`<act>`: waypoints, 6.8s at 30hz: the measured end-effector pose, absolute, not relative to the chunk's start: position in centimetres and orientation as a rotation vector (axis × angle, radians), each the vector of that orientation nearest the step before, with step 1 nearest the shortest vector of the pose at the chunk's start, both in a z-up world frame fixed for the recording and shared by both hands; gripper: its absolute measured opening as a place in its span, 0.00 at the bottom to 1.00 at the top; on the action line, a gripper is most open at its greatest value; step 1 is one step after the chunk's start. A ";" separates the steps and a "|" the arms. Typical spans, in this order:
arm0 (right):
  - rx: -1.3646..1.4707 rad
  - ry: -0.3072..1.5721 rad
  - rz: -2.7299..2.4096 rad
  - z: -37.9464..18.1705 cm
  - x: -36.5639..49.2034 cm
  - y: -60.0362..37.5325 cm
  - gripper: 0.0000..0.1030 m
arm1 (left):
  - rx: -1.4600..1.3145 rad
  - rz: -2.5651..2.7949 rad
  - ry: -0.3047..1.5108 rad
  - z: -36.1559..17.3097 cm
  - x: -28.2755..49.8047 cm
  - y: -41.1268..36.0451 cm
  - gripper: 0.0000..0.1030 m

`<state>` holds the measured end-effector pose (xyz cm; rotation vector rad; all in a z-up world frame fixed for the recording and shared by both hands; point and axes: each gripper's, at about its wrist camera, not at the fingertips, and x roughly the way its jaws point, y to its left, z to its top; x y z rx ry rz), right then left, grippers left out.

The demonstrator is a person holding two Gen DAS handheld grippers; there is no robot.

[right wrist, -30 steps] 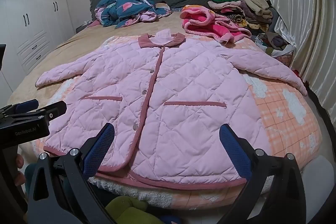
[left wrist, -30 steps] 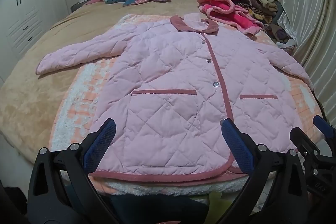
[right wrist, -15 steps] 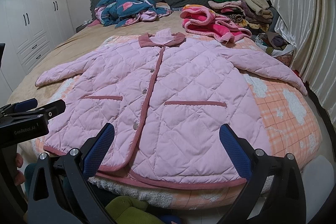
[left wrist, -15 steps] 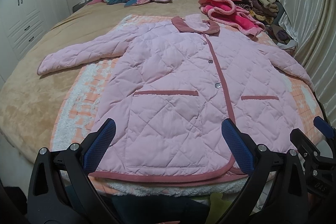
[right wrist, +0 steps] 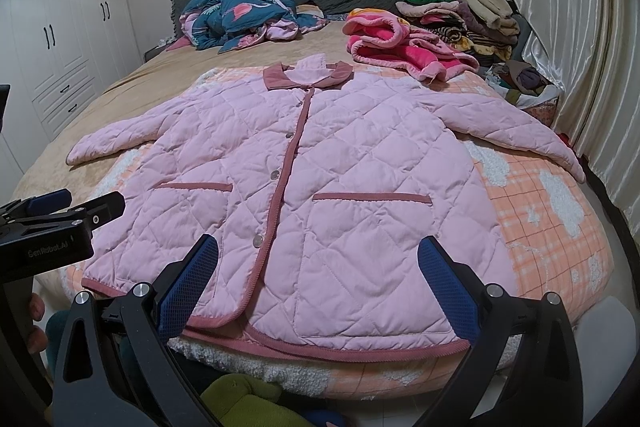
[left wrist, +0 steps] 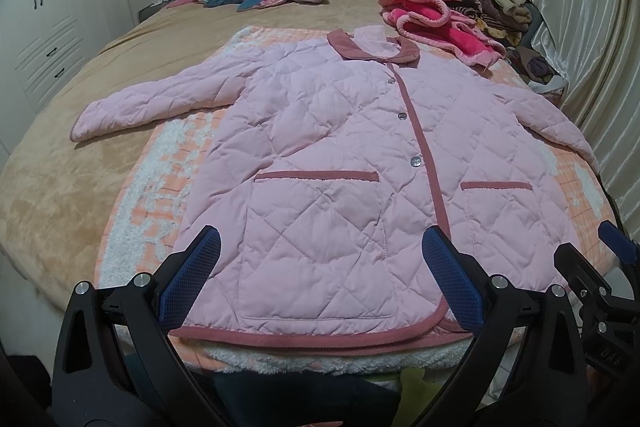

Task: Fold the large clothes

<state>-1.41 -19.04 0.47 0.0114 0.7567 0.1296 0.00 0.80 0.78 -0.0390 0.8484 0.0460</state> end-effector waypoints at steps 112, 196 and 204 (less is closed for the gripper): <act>0.638 0.499 -0.337 0.3 29.3 -61.4 0.14 | -0.006 0.046 0.919 0.9 32.8 -3.6 0.92; 0.022 0.809 0.320 -3.2 28.9 -22.8 0.60 | -0.560 -0.115 1.147 -8.5 35.8 5.5 0.49; 0.087 0.751 0.180 -0.9 28.9 -29.8 0.60 | -0.405 -0.092 1.006 -4.0 35.8 5.8 0.18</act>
